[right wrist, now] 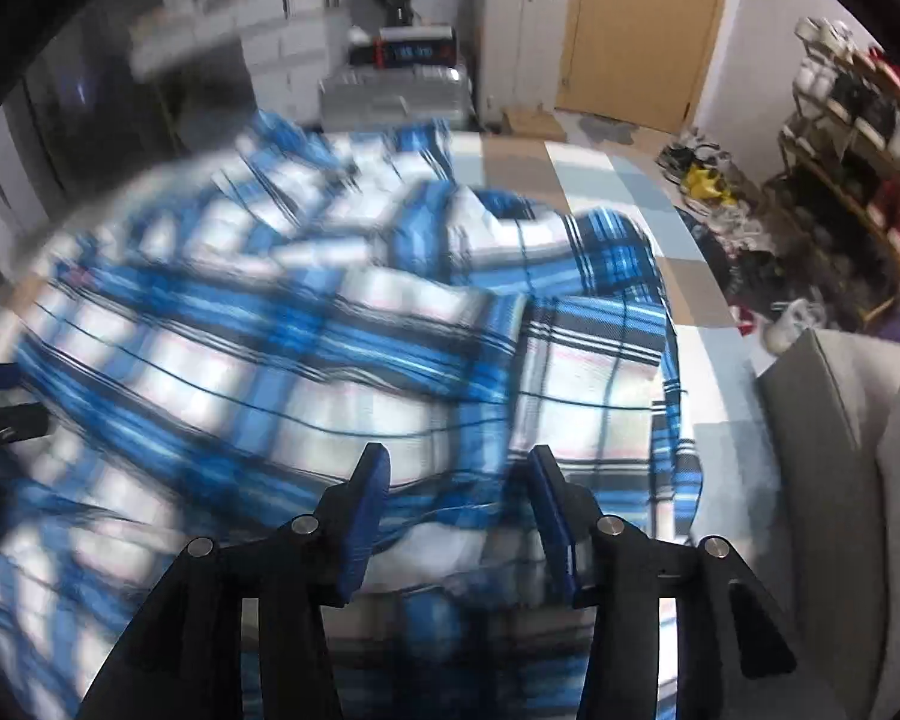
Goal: Fold large clothes
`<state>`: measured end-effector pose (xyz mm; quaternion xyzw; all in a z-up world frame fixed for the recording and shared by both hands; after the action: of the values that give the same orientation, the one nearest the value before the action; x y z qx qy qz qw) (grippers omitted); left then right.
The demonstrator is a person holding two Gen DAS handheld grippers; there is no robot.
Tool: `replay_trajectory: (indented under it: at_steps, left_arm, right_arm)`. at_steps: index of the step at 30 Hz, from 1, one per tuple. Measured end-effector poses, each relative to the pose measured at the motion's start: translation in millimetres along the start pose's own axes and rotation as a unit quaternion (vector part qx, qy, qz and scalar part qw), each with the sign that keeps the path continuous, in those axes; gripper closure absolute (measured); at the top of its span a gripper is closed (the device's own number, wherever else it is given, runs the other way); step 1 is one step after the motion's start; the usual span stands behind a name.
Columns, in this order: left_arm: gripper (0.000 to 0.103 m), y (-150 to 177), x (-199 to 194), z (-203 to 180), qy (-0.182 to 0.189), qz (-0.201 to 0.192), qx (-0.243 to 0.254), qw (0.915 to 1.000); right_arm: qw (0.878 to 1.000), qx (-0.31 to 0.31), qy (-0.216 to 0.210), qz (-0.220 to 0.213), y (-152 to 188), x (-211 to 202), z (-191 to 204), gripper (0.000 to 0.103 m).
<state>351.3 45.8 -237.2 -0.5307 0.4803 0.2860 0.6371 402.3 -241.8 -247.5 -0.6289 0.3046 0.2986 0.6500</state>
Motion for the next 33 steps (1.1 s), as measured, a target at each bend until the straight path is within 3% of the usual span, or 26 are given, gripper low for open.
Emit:
replay_trajectory:
  at_steps: [3, 6, 8, 10, 12, 14, 19, 21, 26, 31, 33]
  left_arm:
    - [0.011, -30.9, -1.6, -21.2, -0.003, -0.020, 0.032, 0.9993]
    - [0.011, -43.4, 23.5, -35.8, -0.011, 0.000, 0.051, 0.9986]
    - [0.012, -40.4, 43.4, -38.6, -0.015, 0.024, 0.043, 0.9987]
    - [0.012, -29.6, 69.5, -33.3, -0.013, 0.059, 0.022, 0.9979]
    - [0.010, -32.5, 67.0, -29.8, -0.027, 0.039, 0.033, 0.9983]
    - [0.011, -30.2, 61.9, -28.2, -0.012, 0.053, 0.036, 0.9979]
    - [0.011, -83.4, -11.5, 7.1, 0.015, -0.035, -0.023, 0.9990]
    - [0.010, -112.2, -28.1, 19.9, 0.002, -0.065, -0.044, 0.9969]
    - [0.009, -174.8, 14.5, 15.6, -0.031, -0.017, -0.039, 0.9986]
    - [0.009, -191.5, 79.3, 13.8, 0.026, 0.037, -0.107, 0.9932]
    - [0.009, -196.9, 83.3, 4.0, 0.016, 0.054, -0.102, 0.9932]
  right_arm:
    - [0.999, 0.008, -0.029, -0.045, -6.2, -36.3, 9.4, 0.056]
    - [0.997, -0.009, -0.040, -0.073, -15.2, -61.4, 23.1, 0.055]
    - [0.996, -0.018, -0.040, -0.083, -28.6, -68.1, 34.6, 0.047]
    - [0.996, -0.017, -0.039, -0.082, -40.5, -59.9, 37.2, 0.045]
    - [0.996, -0.008, -0.037, -0.075, -49.5, -40.8, 35.5, 0.045]
    - [0.997, 0.013, -0.043, -0.056, -53.9, -18.5, 30.4, 0.045]
    - [0.987, 0.095, -0.120, -0.059, -51.1, 15.1, 19.4, 0.044]
    - [0.981, 0.105, -0.142, -0.077, -49.7, 18.8, 20.9, 0.044]
    - [0.967, 0.138, -0.187, -0.100, -40.3, 20.2, 17.0, 0.043]
    - [0.962, 0.146, -0.207, -0.104, -38.1, 10.2, 14.2, 0.040]
    - [0.963, 0.138, -0.205, -0.107, -38.7, 9.0, 14.6, 0.039]
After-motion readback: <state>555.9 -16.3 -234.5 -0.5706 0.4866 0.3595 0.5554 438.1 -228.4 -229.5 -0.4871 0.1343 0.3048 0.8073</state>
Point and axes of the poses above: each gripper's, at about its wrist camera, not at the fingertips, and x roughly the way its jaws point, z to its left, y to its underside, the point moved 8 cm from there along x, roughly the way its jaws point, and after that the axes turned 6 degrees about x, right-handed, at the moved point
